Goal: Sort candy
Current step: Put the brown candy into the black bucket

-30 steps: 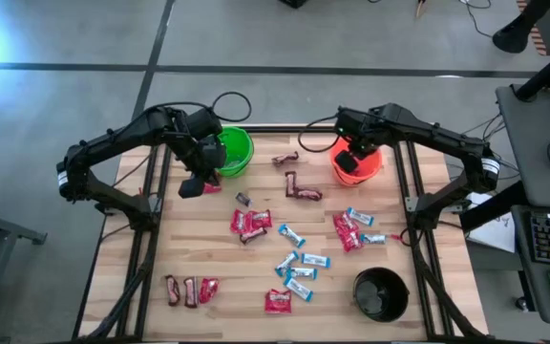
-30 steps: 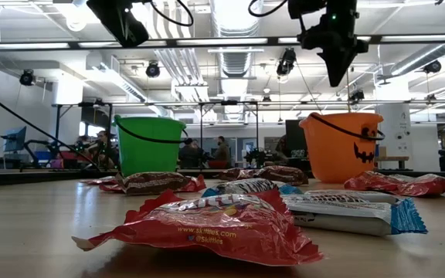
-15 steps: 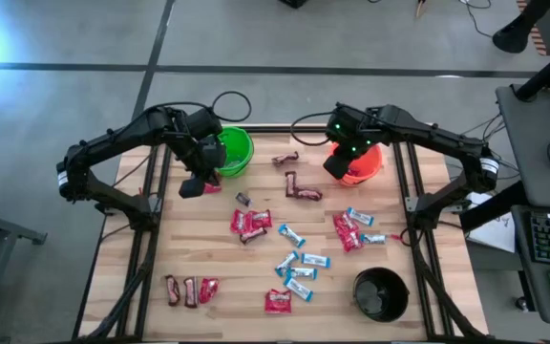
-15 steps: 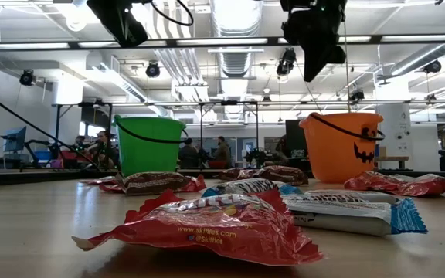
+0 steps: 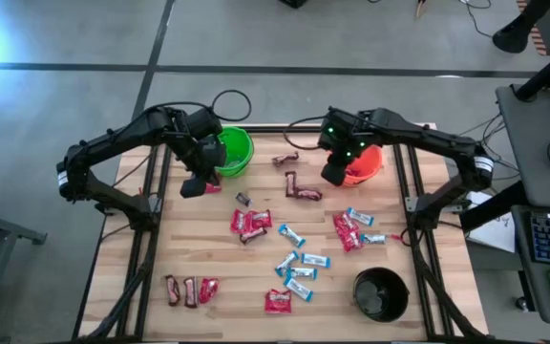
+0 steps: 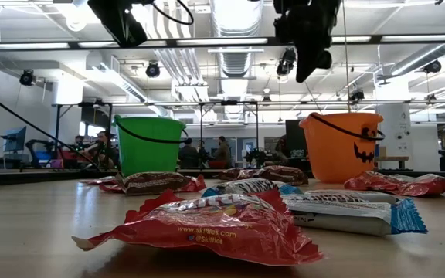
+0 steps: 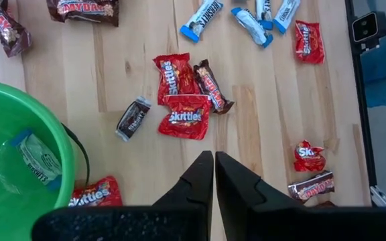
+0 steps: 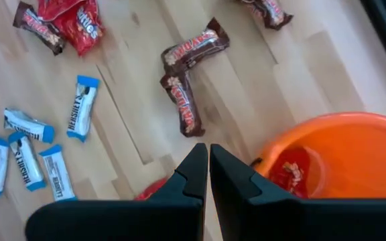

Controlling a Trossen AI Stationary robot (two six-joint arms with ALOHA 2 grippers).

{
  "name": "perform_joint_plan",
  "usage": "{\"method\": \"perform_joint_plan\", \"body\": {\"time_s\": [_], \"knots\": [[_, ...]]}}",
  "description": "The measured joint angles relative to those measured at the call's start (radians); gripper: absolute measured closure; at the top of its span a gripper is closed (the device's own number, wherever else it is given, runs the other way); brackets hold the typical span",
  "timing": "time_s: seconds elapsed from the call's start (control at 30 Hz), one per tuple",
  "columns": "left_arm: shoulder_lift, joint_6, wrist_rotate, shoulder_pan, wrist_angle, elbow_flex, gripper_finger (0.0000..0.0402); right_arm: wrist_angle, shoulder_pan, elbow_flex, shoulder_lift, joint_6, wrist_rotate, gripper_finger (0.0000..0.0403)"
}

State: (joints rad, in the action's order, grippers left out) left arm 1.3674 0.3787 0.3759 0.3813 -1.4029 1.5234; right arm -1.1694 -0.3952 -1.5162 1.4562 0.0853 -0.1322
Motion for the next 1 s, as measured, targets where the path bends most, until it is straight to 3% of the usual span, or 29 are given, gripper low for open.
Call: {"method": "perform_joint_plan", "body": {"time_s": [0.3,0.57,0.77,1.0], "knots": [[0.0,-0.022,0.0,0.0,-0.004,0.0,0.0401,0.007,0.06,0.0,0.083,0.0,-0.007,0.0394],[0.0,-0.022,0.0,0.0,-0.003,0.0,0.0401,0.12,0.161,0.0,0.133,-0.061,0.001,0.0388],[0.0,-0.025,0.0,0.0,-0.008,0.0,0.0401,0.13,0.199,0.0,0.15,-0.082,0.006,0.0348],[0.0,-0.021,0.0,0.0,-0.013,0.0,0.0401,0.129,0.206,0.0,0.152,-0.086,0.134,0.0283]]}}
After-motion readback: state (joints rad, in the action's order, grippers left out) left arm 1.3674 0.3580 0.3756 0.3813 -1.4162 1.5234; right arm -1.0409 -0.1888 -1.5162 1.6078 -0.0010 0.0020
